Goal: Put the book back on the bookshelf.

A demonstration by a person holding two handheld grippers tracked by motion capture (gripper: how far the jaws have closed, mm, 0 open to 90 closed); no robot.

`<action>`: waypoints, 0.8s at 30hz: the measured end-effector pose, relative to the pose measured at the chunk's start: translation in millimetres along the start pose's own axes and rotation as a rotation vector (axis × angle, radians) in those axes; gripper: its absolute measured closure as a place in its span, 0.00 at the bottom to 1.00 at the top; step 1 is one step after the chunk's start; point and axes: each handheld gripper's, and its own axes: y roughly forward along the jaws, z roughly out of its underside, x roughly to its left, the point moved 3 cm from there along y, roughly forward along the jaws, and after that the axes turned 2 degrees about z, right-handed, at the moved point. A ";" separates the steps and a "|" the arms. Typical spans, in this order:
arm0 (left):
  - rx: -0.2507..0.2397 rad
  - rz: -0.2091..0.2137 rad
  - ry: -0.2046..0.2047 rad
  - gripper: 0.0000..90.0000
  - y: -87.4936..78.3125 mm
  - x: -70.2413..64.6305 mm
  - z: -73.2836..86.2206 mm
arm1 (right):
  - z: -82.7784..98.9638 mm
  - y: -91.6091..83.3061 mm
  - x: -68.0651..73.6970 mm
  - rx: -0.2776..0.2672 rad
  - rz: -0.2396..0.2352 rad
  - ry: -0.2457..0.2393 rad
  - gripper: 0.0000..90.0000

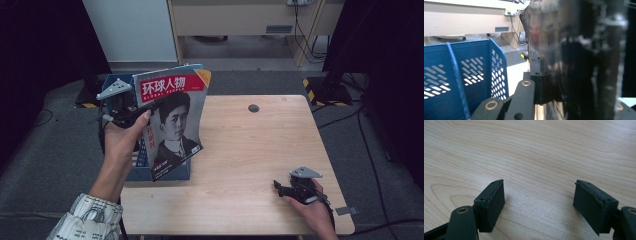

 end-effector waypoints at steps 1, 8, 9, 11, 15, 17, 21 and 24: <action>0.000 -0.002 0.000 0.96 -1.4 1.1 0.2 | 0.0 0.0 0.0 0.000 0.000 0.000 0.28; -0.005 -0.023 -0.004 0.96 -14.4 10.7 0.3 | 0.0 0.0 0.0 0.000 0.000 0.001 0.28; -0.008 -0.026 -0.007 0.96 -15.8 11.8 0.2 | 0.1 -0.1 -0.1 0.001 -0.001 -0.002 0.28; -0.011 -0.031 -0.007 0.96 -18.6 14.0 0.2 | 0.1 0.0 -0.2 0.001 0.000 -0.003 0.28; -0.010 -0.042 -0.008 0.96 -23.8 18.2 0.8 | 0.1 -0.1 -0.1 0.001 -0.001 -0.002 0.28; -0.011 -0.046 -0.008 0.96 -26.1 20.2 1.2 | 0.1 0.0 -0.2 0.001 0.000 -0.002 0.28; -0.013 -0.054 -0.011 0.96 -30.3 23.6 1.7 | 0.1 0.0 -0.2 0.001 0.000 -0.002 0.28; -0.014 -0.061 -0.012 0.96 -34.2 27.0 2.6 | 0.1 0.0 -0.1 0.001 -0.001 -0.002 0.28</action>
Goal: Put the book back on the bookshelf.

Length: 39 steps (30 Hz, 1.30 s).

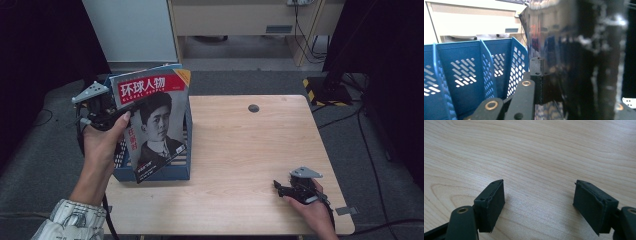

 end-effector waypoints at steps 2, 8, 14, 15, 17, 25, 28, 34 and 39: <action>-0.002 -0.003 -0.003 0.96 -1.6 1.6 0.6 | 0.0 0.0 0.0 0.000 0.000 -0.001 0.28; 0.003 -0.016 0.004 0.96 -6.6 6.1 1.6 | 0.0 0.0 0.0 0.000 0.000 0.000 0.28; -0.003 -0.023 -0.005 0.96 -10.8 10.9 1.2 | 0.0 0.0 -0.1 0.000 0.000 -0.001 0.28; -0.001 -0.023 -0.004 0.96 -11.1 11.3 1.2 | 0.0 0.0 -0.1 0.000 0.000 -0.001 0.28; 0.002 -0.028 -0.001 0.96 -12.0 12.7 1.2 | 0.0 0.0 0.0 0.000 0.000 -0.001 0.28; -0.006 -0.040 -0.011 0.96 -16.8 19.7 1.5 | 0.0 0.0 0.0 0.000 0.000 0.000 0.28; -0.009 -0.044 -0.015 0.96 -19.5 22.3 1.9 | 0.0 0.0 0.0 0.000 0.000 0.000 0.28; -0.018 -0.051 -0.025 0.96 -23.8 28.0 2.8 | 0.0 0.0 0.0 0.000 0.000 -0.001 0.28; -0.032 -0.054 -0.040 0.96 -27.7 32.7 3.0 | 0.0 0.0 0.0 0.000 0.000 0.000 0.28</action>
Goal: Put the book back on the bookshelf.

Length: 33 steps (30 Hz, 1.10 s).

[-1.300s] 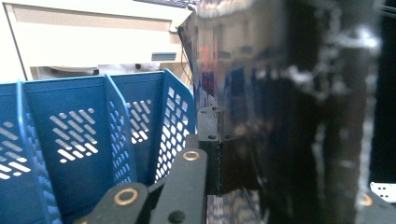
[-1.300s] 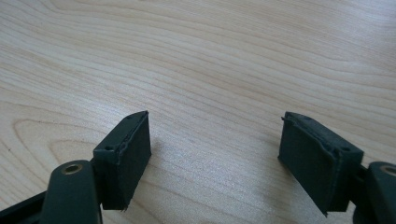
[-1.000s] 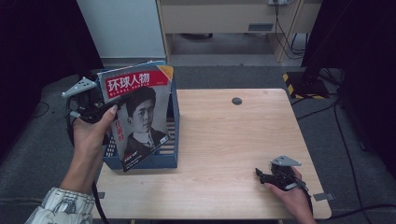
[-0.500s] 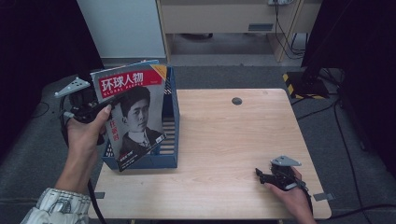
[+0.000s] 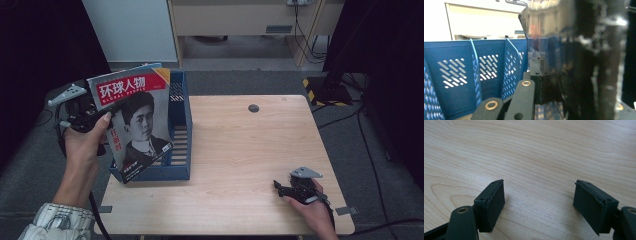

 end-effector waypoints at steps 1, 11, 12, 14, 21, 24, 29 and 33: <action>0.001 -0.001 0.001 0.96 -0.7 0.9 0.1 | 0.0 0.0 0.0 0.000 0.000 0.000 0.28; -0.021 -0.013 -0.019 0.96 -9.9 9.9 1.8 | 0.0 0.0 0.0 0.000 0.000 0.000 0.28; -0.022 -0.017 -0.017 0.96 -11.1 10.8 2.2 | 0.0 0.0 0.0 0.000 0.000 0.000 0.28; -0.026 -0.024 -0.021 0.96 -13.5 12.8 3.2 | 0.0 0.0 0.0 0.000 0.000 0.000 0.28; -0.039 -0.035 -0.034 0.96 -21.6 19.2 4.4 | 0.0 0.0 0.0 0.000 0.000 0.000 0.28; -0.039 -0.038 -0.037 0.96 -24.5 21.0 5.2 | 0.0 0.0 0.0 0.000 0.000 0.000 0.28; -0.039 -0.042 -0.039 0.96 -28.5 24.0 6.7 | 0.0 0.0 0.0 0.000 0.000 0.000 0.28; -0.047 -0.055 -0.047 0.96 -35.7 29.5 7.8 | 0.0 0.0 0.0 0.000 0.000 0.000 0.28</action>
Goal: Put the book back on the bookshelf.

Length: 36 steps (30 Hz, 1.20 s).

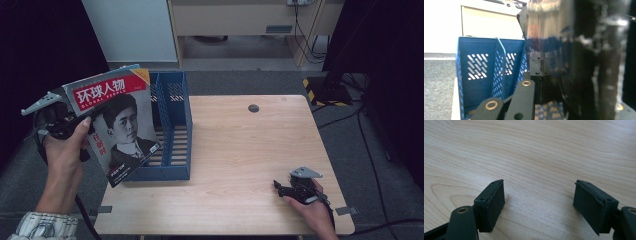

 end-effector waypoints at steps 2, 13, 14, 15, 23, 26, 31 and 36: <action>-0.002 -0.004 0.000 0.96 -2.7 2.4 -0.1 | 0.0 0.0 0.0 0.000 0.000 0.000 0.28; -0.028 -0.035 -0.023 0.96 -20.4 17.6 -1.9 | 0.0 0.0 0.0 0.000 0.000 0.000 0.28; -0.027 -0.039 -0.023 0.96 -21.9 18.8 -1.9 | 0.0 0.0 0.0 0.000 0.000 0.000 0.28; -0.027 -0.041 -0.025 0.96 -22.9 19.7 -1.9 | 0.0 0.0 0.0 0.000 0.000 0.000 0.28; -0.029 -0.068 -0.028 0.96 -34.1 28.3 -0.8 | 0.0 0.0 0.0 0.000 0.000 0.000 0.28; -0.029 -0.078 -0.029 0.96 -37.2 32.2 -0.5 | 0.0 0.0 0.0 0.000 0.000 0.000 0.28; -0.029 -0.108 -0.020 0.96 -41.7 42.0 -1.0 | 0.0 0.0 0.0 0.000 0.000 0.000 0.28; -0.028 -0.121 -0.016 0.96 -43.2 50.1 0.7 | 0.0 0.0 0.0 0.000 0.000 0.000 0.28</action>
